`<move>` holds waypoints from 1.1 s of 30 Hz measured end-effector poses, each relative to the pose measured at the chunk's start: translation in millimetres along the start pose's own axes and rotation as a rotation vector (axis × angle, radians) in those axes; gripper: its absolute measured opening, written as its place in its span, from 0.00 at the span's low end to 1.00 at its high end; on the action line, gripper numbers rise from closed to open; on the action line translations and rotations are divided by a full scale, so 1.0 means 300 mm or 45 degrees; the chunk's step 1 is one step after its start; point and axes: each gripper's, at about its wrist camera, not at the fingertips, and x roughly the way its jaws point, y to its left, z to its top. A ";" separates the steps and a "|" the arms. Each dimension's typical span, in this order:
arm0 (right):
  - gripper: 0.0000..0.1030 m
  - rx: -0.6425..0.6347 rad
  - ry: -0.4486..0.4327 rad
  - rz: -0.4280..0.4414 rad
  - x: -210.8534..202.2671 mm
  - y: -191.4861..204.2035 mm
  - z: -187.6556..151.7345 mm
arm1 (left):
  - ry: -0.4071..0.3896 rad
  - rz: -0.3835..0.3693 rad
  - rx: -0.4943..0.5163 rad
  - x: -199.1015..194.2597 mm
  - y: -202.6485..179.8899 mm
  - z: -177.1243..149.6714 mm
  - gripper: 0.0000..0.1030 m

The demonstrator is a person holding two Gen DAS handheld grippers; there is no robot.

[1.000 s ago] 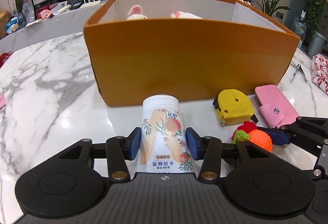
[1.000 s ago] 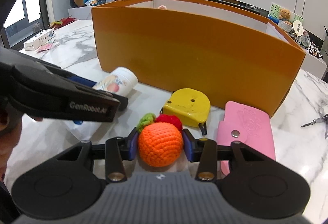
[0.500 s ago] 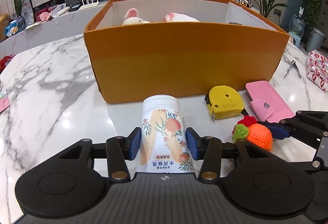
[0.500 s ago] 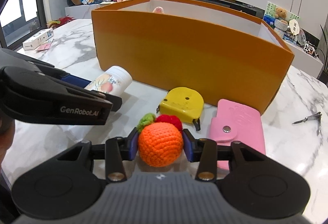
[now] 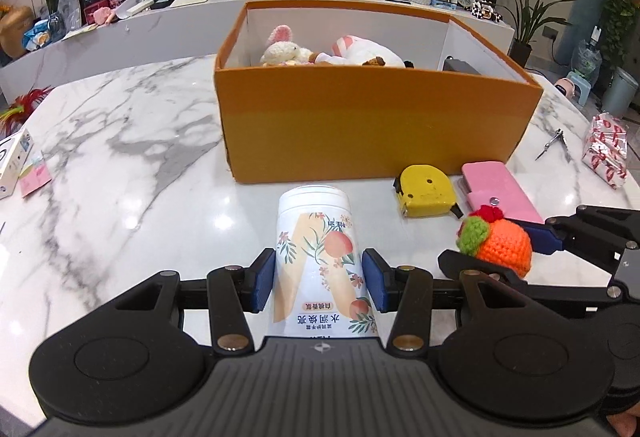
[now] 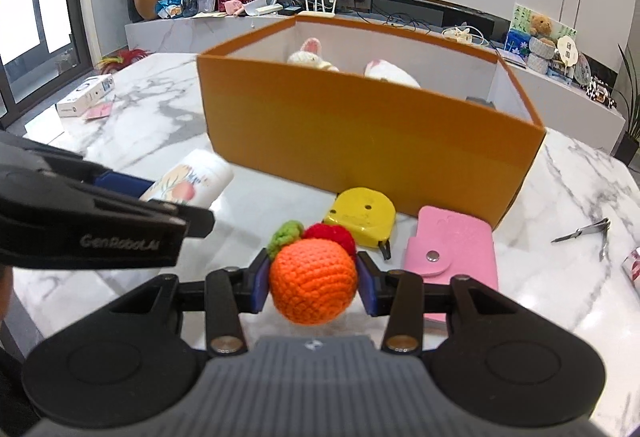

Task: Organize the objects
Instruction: 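Carry the lotion tube and crochet ball into the orange box and release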

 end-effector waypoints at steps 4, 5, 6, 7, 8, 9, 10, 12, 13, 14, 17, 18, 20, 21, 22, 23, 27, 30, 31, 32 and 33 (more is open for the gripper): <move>0.44 -0.001 -0.025 -0.017 -0.048 -0.011 0.009 | -0.044 0.009 -0.016 -0.038 0.009 0.029 0.53; 0.44 0.006 -0.035 -0.020 -0.061 -0.017 0.013 | -0.061 0.018 -0.015 -0.046 0.007 0.039 0.53; 0.44 0.015 -0.046 -0.019 -0.074 -0.023 0.022 | -0.074 0.027 -0.013 -0.052 0.005 0.048 0.53; 0.44 0.022 -0.060 -0.021 -0.086 -0.028 0.032 | -0.088 0.031 -0.014 -0.059 0.001 0.061 0.53; 0.44 0.029 -0.075 -0.025 -0.102 -0.033 0.043 | -0.103 0.030 -0.013 -0.065 -0.003 0.074 0.53; 0.44 0.033 -0.089 -0.026 -0.115 -0.039 0.056 | -0.117 0.026 -0.012 -0.071 -0.005 0.085 0.53; 0.44 0.038 -0.107 -0.028 -0.127 -0.042 0.068 | -0.130 0.024 -0.011 -0.076 -0.010 0.098 0.53; 0.44 0.043 -0.135 -0.034 -0.151 -0.045 0.094 | -0.146 0.019 -0.012 -0.084 -0.020 0.126 0.53; 0.44 0.046 -0.151 -0.036 -0.163 -0.052 0.110 | -0.156 0.015 -0.014 -0.087 -0.027 0.141 0.53; 0.44 0.052 -0.167 -0.039 -0.174 -0.060 0.127 | -0.166 0.012 -0.016 -0.090 -0.033 0.159 0.53; 0.44 0.071 -0.205 -0.054 -0.185 -0.089 0.182 | -0.199 0.015 -0.019 -0.094 -0.048 0.223 0.53; 0.44 0.085 -0.217 -0.062 -0.183 -0.103 0.204 | -0.207 0.015 -0.023 -0.093 -0.053 0.243 0.53; 0.44 0.123 -0.236 -0.079 -0.176 -0.131 0.254 | -0.209 0.025 -0.019 -0.076 -0.066 0.297 0.53; 0.44 0.137 -0.238 -0.082 -0.168 -0.145 0.275 | -0.206 0.024 -0.013 -0.067 -0.072 0.325 0.53; 0.44 0.151 -0.238 -0.083 -0.157 -0.161 0.299 | -0.204 0.027 -0.013 -0.054 -0.077 0.353 0.53; 0.44 0.156 -0.235 -0.087 -0.141 -0.178 0.325 | -0.201 0.030 -0.013 -0.038 -0.079 0.383 0.53; 0.44 0.185 -0.223 -0.086 -0.074 -0.242 0.399 | -0.176 0.011 -0.034 0.029 -0.073 0.467 0.53; 0.44 0.209 -0.190 -0.059 -0.002 -0.298 0.460 | -0.127 -0.005 -0.049 0.093 -0.054 0.510 0.53; 0.44 0.211 -0.174 -0.050 0.023 -0.315 0.477 | -0.107 -0.003 -0.047 0.115 -0.048 0.520 0.53; 0.44 0.215 -0.150 -0.040 0.054 -0.331 0.494 | -0.092 0.000 -0.051 0.138 -0.041 0.530 0.53; 0.44 0.218 -0.129 -0.029 0.083 -0.345 0.506 | -0.083 0.005 -0.065 0.160 -0.031 0.535 0.53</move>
